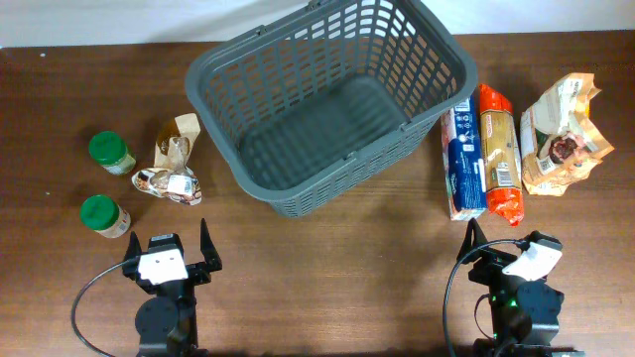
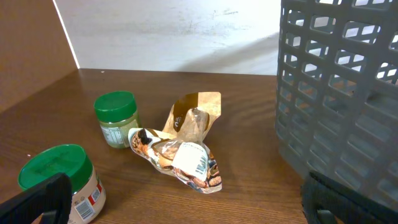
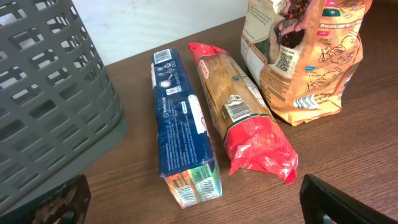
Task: Pack container
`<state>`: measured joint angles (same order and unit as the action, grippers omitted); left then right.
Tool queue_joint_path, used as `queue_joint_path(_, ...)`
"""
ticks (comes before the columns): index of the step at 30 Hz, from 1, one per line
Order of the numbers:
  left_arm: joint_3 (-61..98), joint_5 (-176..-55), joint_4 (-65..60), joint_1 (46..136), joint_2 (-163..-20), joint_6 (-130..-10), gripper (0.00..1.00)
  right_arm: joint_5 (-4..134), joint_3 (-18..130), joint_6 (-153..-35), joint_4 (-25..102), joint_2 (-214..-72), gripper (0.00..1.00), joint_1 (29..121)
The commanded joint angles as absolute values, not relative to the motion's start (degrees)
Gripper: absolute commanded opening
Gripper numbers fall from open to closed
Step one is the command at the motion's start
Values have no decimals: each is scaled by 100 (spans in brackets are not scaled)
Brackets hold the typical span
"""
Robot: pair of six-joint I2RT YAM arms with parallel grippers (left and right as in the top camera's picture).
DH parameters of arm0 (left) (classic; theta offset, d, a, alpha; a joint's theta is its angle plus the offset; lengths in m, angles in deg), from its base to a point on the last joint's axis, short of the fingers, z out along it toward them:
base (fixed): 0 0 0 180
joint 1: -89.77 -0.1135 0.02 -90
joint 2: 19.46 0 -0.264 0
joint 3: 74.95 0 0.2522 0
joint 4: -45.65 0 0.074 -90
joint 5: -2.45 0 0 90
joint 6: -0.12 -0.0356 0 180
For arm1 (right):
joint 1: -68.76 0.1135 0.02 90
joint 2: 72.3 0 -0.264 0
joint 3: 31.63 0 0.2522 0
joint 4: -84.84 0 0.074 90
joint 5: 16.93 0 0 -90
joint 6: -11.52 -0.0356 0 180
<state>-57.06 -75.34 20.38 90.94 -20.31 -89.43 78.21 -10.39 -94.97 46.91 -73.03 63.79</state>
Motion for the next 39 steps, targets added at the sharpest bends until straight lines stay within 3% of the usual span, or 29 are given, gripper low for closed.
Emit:
queue_joint_path(1,-5752,-7580,2051,9111,-1976,-8991,99,7911,-1080,-9486,4689,-7250,99,6424)
queue_joint_path(18,-5752,-7604,2055,9111,-1976,-8989,99,7911,-1080,-9486,4687,-7250,99,6424)
queue_joint_path(23,-5752,-8351,2189,9111,-1978,-8984,99,7515,-1069,-9552,4689,-7250,99,6424)
queue_joint_path(27,-5597,-9742,2951,9111,-1978,-8871,99,6512,-879,-9554,4696,-7255,99,6424)
queue_joint_path(32,-4172,-9752,1909,9111,-2363,-8628,99,6381,150,-9550,4469,-7740,99,6424)
queue_joint_path(39,-631,-9512,-209,9111,-4916,-8952,99,6492,3765,-9150,3046,-10341,99,6424)
